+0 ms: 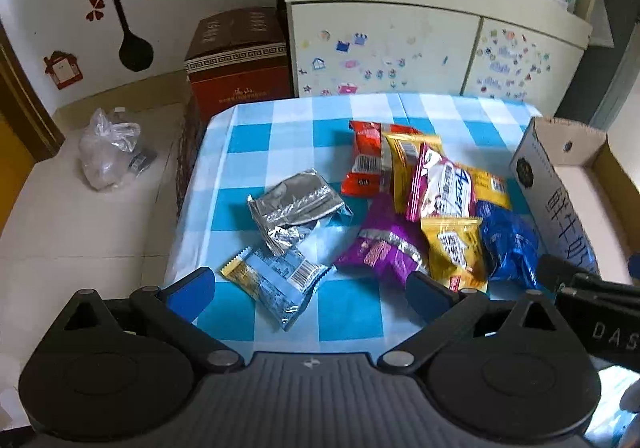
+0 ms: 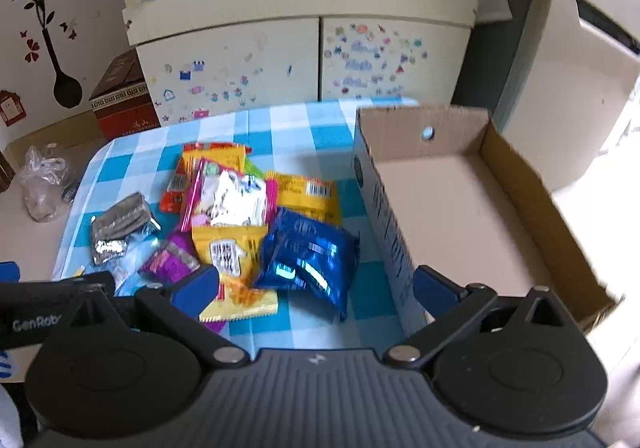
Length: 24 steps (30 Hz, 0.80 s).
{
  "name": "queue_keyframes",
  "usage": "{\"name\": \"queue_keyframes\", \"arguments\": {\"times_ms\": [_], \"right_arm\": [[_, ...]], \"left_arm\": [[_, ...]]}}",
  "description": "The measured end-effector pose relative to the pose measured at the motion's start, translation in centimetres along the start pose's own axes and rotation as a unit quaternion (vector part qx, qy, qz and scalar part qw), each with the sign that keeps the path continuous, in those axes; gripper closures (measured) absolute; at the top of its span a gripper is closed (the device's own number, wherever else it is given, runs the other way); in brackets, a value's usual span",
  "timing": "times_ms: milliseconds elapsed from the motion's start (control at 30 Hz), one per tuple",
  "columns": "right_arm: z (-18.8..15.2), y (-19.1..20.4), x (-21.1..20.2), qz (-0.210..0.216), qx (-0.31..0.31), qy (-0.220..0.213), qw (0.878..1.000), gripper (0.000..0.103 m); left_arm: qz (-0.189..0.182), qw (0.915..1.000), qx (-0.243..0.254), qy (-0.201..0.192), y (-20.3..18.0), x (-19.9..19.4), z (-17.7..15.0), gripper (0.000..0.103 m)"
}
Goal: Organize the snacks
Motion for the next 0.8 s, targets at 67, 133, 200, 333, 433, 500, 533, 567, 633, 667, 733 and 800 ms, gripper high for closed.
{"name": "queue_keyframes", "arguments": {"times_ms": [67,133,200,333,433,500,533,567,633,667,733,800], "right_arm": [[0.6,0.2,0.0,0.000,-0.014,-0.005,1.000,0.001],[0.6,0.1,0.2,-0.001,-0.012,-0.008,1.000,0.001],[0.4,-0.2,0.7,0.002,0.005,-0.002,1.000,0.001],[0.0,-0.7,1.5,0.007,0.036,0.012,0.999,0.001],[-0.1,-0.7,1.5,0.004,0.031,0.010,0.999,0.001],[-0.1,-0.6,1.6,-0.002,0.029,0.009,1.000,0.001],[-0.1,-0.6,1.7,-0.003,0.028,0.009,1.000,0.001],[-0.1,-0.6,1.7,-0.004,0.027,0.009,1.000,0.001],[-0.1,-0.6,1.8,-0.007,0.024,0.010,1.000,0.001],[-0.1,-0.6,1.8,-0.008,0.022,0.010,1.000,0.001],[-0.1,-0.6,1.9,-0.010,0.019,0.009,1.000,0.001],[-0.1,-0.6,2.0,-0.013,0.016,0.009,1.000,0.001]], "left_arm": [[-0.002,0.9999,-0.013,0.001,0.1,0.0,0.2,0.000],[-0.003,0.9997,-0.023,0.006,0.1,0.1,0.3,0.000],[-0.003,0.9995,-0.029,0.012,0.1,0.3,0.2,0.000],[0.000,0.9992,-0.032,0.023,0.0,0.7,-0.1,0.000],[-0.002,0.9989,-0.035,0.030,0.1,0.9,-0.2,0.000],[-0.002,0.9987,-0.039,0.033,0.1,1.0,-0.2,0.000],[0.000,0.9987,-0.039,0.033,0.1,1.0,-0.2,0.000],[0.002,0.9988,-0.038,0.032,0.0,1.1,-0.1,0.000],[0.008,0.9989,-0.034,0.030,-0.1,1.1,-0.1,0.000],[0.011,0.9990,-0.032,0.029,-0.1,1.1,-0.1,0.000],[0.016,0.9990,-0.030,0.029,-0.1,1.1,-0.1,0.000],[0.020,0.9990,-0.028,0.028,-0.1,1.1,-0.1,0.000]]}}
Point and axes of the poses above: each gripper's, at about its wrist camera, not at the fingertips, and x roughly the way its jaws point, y to its left, z to its top, the point moved 9 cm from there along x, roughly the way its jaws point, and after that the axes turned 5 degrees about z, right-handed, at the moved point
